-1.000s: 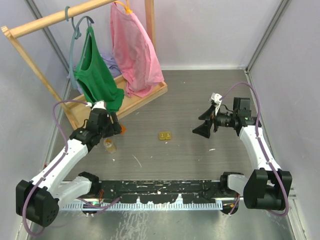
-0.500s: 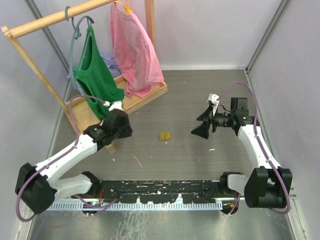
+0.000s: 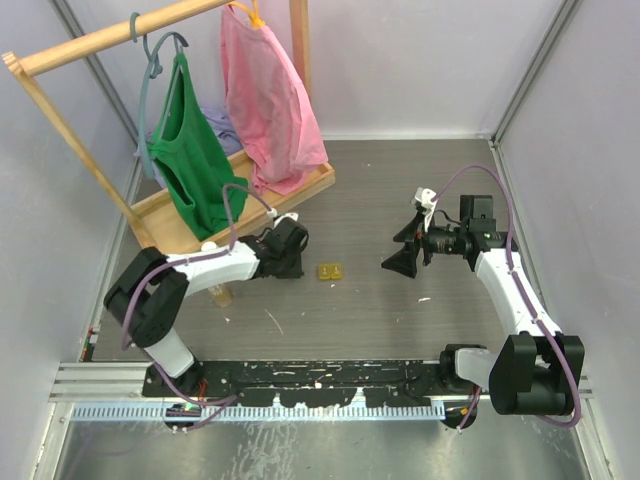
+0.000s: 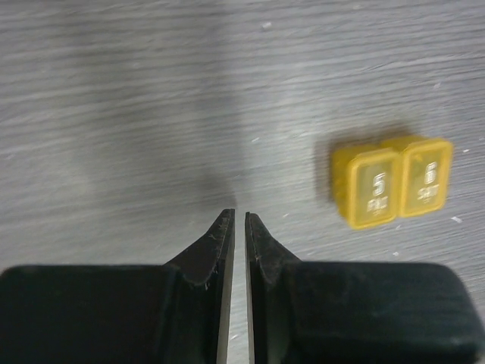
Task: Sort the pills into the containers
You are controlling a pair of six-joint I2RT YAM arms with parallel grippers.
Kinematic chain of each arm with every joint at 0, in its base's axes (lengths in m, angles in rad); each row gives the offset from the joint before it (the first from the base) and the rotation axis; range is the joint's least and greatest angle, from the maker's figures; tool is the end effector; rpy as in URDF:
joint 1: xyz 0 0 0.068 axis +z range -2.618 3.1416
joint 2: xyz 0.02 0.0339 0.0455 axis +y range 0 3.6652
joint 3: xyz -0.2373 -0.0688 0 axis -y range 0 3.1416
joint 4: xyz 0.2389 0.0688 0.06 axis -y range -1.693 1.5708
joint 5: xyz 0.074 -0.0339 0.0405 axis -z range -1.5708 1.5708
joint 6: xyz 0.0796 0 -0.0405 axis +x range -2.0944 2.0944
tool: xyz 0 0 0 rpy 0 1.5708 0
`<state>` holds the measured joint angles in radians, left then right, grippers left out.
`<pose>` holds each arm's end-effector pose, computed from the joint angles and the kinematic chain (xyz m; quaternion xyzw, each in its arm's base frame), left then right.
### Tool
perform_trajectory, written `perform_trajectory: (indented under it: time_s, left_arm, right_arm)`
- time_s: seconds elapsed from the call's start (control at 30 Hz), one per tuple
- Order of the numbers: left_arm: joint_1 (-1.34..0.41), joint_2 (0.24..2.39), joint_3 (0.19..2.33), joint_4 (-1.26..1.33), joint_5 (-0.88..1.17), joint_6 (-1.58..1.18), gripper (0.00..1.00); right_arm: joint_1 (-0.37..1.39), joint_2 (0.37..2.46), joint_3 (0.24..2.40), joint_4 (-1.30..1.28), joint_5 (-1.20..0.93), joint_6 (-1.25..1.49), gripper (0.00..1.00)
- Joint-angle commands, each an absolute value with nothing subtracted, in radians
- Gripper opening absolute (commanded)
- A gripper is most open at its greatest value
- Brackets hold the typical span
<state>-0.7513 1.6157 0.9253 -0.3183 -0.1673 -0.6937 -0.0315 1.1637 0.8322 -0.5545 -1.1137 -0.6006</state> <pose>0.2534 -0.2185 0.1157 0.0044 0.9577 -0.1226 0.2604 0.2426 0.0638 0.2259 -0.3948 0.7177 0.3846 0.4256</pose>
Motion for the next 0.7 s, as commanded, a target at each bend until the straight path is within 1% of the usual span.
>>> perform_trajectory:
  time_s: [0.0, 0.17, 0.43, 0.67]
  left_arm:
    - [-0.786, 1.685, 1.017, -0.211, -0.109, -0.709, 0.11]
    - [-0.837, 1.755, 1.072, -0.204, -0.083, -0.722, 0.11]
    - [-0.910, 1.788, 1.122, -0.197, -0.065, -0.739, 0.11]
    - [-0.925, 1.822, 1.162, -0.176, -0.015, -0.722, 0.12]
  right_arm:
    - [-0.024, 1.156, 0.870, -0.542, -1.118, -0.614, 1.00]
    - [-0.024, 1.156, 0.871, -0.541, -1.115, -0.615, 1.00]
    - [-0.023, 1.155, 0.872, -0.544, -1.115, -0.615, 1.00]
    - [-0.023, 1.158, 0.871, -0.543, -1.111, -0.616, 1.00]
